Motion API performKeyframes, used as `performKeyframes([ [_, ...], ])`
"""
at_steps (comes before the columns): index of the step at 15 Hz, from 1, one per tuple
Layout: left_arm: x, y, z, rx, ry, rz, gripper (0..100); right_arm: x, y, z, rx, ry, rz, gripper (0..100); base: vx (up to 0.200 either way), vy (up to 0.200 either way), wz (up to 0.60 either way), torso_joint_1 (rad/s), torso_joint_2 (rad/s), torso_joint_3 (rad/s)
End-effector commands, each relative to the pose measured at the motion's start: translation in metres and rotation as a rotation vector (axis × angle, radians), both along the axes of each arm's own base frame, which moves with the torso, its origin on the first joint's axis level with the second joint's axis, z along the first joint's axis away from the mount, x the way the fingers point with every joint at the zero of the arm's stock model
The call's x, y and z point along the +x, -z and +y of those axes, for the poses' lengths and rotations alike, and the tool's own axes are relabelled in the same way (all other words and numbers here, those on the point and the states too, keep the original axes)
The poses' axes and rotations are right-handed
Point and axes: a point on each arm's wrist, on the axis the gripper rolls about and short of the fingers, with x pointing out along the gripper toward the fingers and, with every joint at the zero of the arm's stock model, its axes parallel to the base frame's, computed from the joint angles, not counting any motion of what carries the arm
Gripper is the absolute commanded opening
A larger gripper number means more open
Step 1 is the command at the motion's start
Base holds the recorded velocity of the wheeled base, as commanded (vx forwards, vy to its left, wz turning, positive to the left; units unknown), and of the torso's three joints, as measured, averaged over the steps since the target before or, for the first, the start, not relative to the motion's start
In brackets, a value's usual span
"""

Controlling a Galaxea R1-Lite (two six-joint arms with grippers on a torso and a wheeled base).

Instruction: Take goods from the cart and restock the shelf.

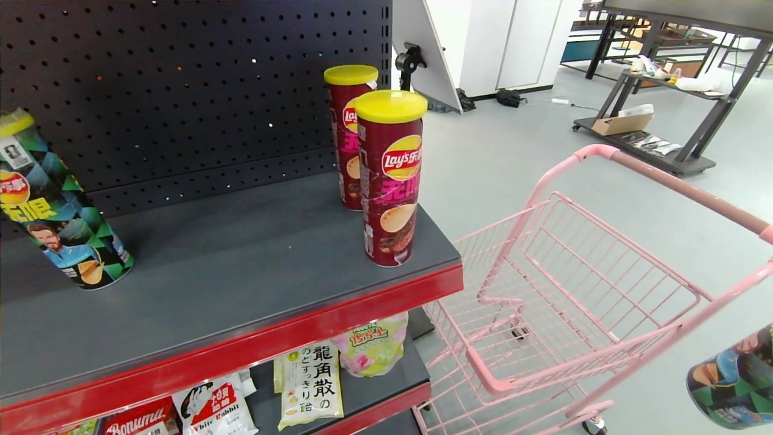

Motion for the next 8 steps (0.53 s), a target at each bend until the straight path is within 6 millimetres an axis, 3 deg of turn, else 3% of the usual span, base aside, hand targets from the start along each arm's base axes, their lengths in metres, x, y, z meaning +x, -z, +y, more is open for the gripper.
performKeyframes([
  [1, 0.0001, 0.0, 0.0, 0.0, -0.001, 0.001, 100, 0.0013, -0.0001, 0.0, 0.0, -0.001, 0.004, 0, 0.0, 0.0, 0.0, 0.222, -0.59, -0.364],
  [8, 0.0001, 0.0, 0.0, 0.0, 0.0, 0.001, 100, 0.0026, 0.0001, 0.0, -0.004, -0.004, 0.01, 0, 0.0, 0.0, 0.0, 0.18, -0.45, -0.276],
])
